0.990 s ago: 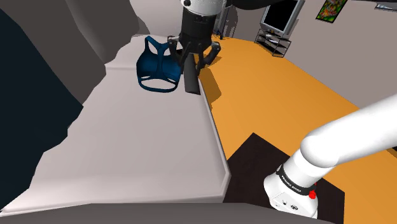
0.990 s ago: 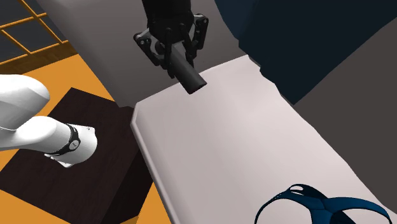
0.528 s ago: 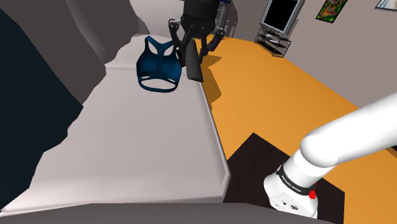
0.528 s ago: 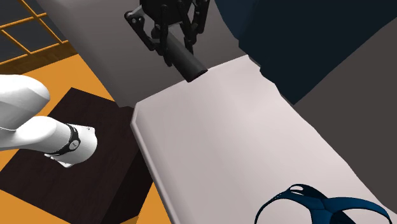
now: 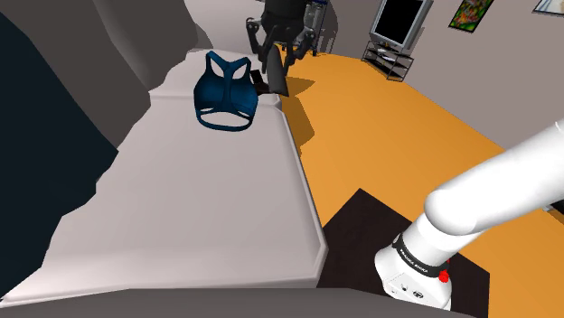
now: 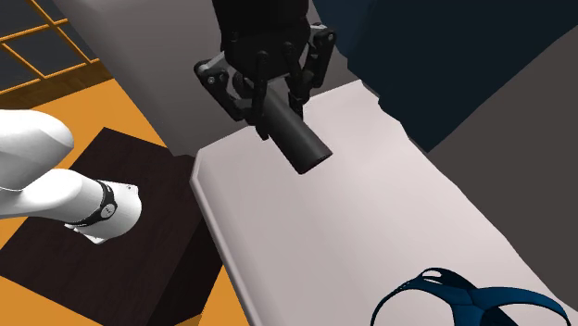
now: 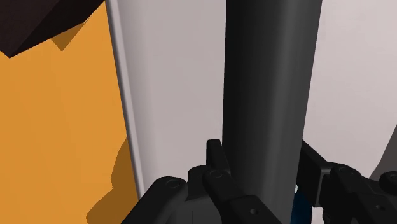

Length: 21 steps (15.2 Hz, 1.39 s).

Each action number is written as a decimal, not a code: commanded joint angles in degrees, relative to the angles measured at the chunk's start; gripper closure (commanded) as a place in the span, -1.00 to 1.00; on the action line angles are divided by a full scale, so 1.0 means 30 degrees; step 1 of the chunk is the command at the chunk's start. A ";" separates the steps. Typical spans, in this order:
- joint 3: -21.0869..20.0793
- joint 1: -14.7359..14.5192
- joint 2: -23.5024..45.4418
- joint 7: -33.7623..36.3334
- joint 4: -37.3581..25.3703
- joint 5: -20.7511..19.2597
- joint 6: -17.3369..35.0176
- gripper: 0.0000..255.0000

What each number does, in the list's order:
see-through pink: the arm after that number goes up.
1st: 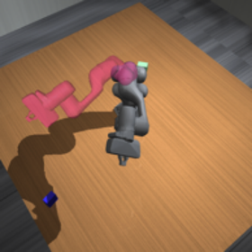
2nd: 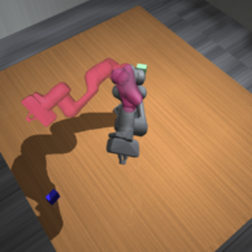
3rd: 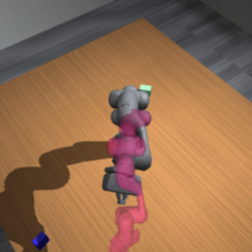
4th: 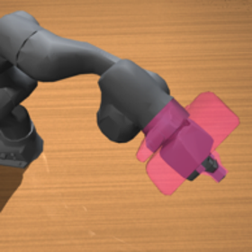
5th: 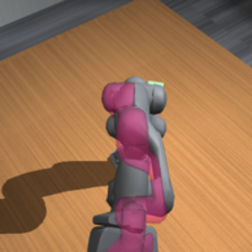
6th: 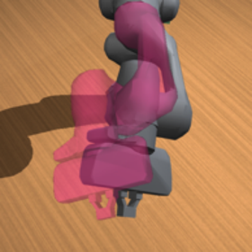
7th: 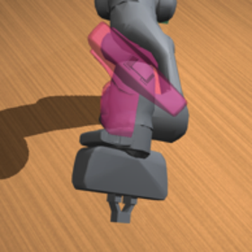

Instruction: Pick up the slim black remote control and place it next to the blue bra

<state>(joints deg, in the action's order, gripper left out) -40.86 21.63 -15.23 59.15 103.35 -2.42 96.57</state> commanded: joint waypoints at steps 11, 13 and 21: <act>0.1053 0.1759 0.5568 -0.2423 -0.4588 -0.3373 0.0201 1.00; 0.1211 0.1845 0.6713 -0.2747 -0.5742 -0.4025 0.0023 1.00; 0.1474 0.2099 0.7054 -0.2816 -0.4292 -0.4222 0.1809 1.00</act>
<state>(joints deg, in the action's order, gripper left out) -36.41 28.02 5.67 50.41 90.03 -14.87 101.33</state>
